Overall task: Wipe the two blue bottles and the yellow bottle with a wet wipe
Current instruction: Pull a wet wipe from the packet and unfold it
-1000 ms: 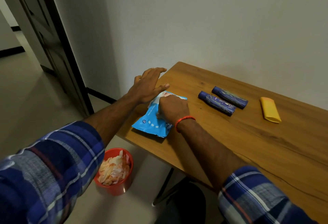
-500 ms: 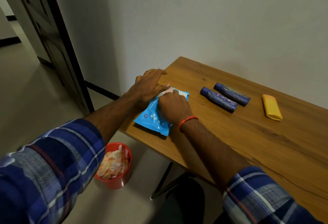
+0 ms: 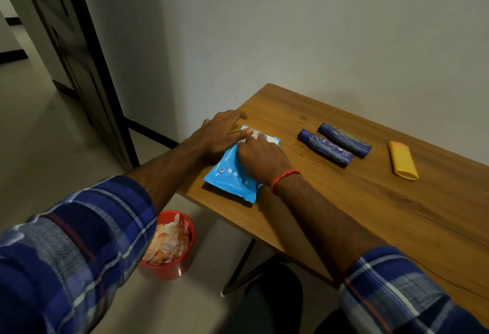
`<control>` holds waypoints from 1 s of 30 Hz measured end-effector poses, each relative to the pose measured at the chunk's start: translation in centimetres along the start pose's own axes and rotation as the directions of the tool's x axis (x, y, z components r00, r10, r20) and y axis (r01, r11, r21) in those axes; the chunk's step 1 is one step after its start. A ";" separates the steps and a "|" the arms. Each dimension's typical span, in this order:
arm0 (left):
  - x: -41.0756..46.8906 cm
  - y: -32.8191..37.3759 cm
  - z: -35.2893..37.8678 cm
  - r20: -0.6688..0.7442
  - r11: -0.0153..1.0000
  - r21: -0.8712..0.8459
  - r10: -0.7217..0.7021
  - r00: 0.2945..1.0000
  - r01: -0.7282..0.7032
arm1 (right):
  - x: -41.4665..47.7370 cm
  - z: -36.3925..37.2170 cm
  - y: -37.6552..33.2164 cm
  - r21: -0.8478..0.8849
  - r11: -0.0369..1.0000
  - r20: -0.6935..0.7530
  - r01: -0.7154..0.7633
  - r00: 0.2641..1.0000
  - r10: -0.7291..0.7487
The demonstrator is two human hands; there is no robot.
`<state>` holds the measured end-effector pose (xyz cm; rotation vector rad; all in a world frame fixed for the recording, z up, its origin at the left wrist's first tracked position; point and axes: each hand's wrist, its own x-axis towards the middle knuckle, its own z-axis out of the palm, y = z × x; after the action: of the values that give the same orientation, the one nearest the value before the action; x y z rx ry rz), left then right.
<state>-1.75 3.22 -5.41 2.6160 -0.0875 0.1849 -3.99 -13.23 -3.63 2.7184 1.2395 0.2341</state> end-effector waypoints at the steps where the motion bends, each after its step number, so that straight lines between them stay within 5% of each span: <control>1: 0.0 0.0 0.0 -0.003 1.000 0.000 0.005 1.000 -0.005 | 0.1 0.1 0.1 0.019 1.000 -0.002 -0.001 1.000 0.001; 19: -1.0 0.0 -0.7 0.061 1.000 -0.022 -0.004 0.998 0.005 | 0.0 -0.3 1.9 0.509 0.861 -0.045 -0.027 0.997 0.058; 26: -0.8 -0.1 -0.4 0.054 1.000 -0.019 -0.001 0.999 0.002 | 0.3 -0.1 1.9 0.327 0.945 0.026 -0.026 0.999 0.019; 30: -0.6 0.0 -0.4 0.068 1.000 -0.009 0.017 0.998 -0.016 | 0.6 0.0 0.5 0.208 0.975 -0.065 -0.079 0.993 0.094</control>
<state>-2.44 3.47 -5.16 2.6138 -0.1337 0.1006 -3.23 -13.13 -3.46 2.9699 1.2284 0.2313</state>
